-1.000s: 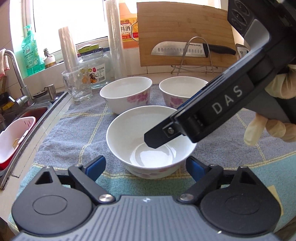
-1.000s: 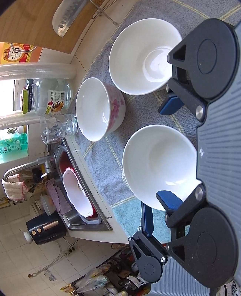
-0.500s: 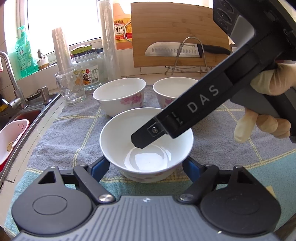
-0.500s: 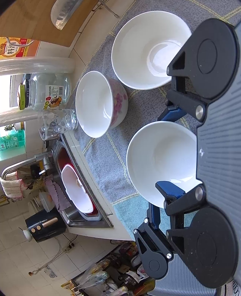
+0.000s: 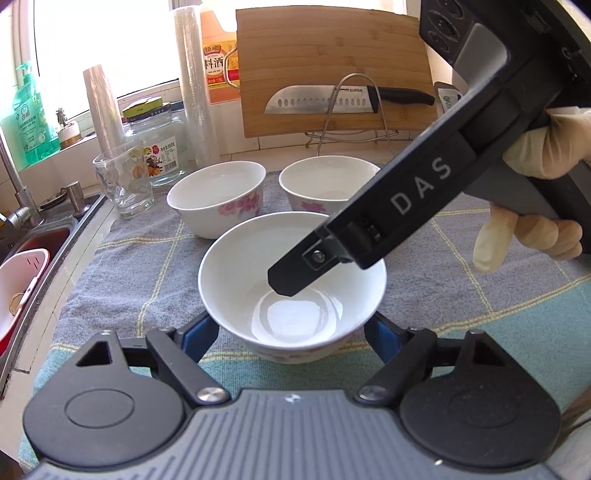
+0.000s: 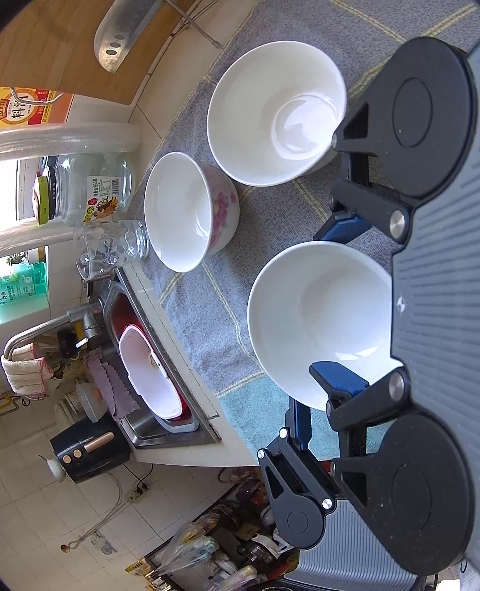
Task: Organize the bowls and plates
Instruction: 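Lift the white bowl with the right gripper and carry it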
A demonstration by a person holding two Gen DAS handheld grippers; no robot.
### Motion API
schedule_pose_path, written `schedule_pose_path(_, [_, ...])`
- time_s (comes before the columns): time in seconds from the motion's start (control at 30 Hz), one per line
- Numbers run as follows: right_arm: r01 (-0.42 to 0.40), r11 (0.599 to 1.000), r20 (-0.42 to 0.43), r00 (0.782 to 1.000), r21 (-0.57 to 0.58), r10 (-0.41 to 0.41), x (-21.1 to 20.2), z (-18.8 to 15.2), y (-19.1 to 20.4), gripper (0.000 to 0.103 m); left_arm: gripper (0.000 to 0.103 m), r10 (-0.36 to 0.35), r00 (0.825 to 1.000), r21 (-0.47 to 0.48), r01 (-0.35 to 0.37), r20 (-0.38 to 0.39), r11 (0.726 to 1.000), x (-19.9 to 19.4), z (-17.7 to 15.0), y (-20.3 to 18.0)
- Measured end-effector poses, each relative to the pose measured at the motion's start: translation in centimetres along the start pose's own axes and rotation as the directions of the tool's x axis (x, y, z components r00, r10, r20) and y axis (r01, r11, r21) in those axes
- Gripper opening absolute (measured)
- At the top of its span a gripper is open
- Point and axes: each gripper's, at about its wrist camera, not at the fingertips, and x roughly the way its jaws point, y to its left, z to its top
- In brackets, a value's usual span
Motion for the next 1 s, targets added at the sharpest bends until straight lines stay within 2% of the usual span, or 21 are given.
schedule_pose_path(0.3, [0.024, 0.999, -0.008, 1.000, 0.036, -0.023, -2.9, -2.5, 0.0, 0.073, 0.085, -0.081, 0.997, 0.048, 0.082, -0.012, 0.996, -1.3, 0.1, -1.7])
schedule_pose_path(0.53, [0.060, 0.994, -0.002, 0.998, 0.096, -0.060, -5.2, -4.7, -0.7, 0.073, 0.085, -0.159, 0.987, 0.094, 0.160, -0.023, 0.983, -1.5, 0.5, -3.4])
schedule_pose_path(1.0, [0.146, 0.965, -0.014, 0.989, 0.217, -0.146, -9.0, -9.2, -2.1, 0.073, 0.085, -0.303, 0.950, 0.179, 0.311, -0.070, 0.933, -0.8, 1.1, -7.5])
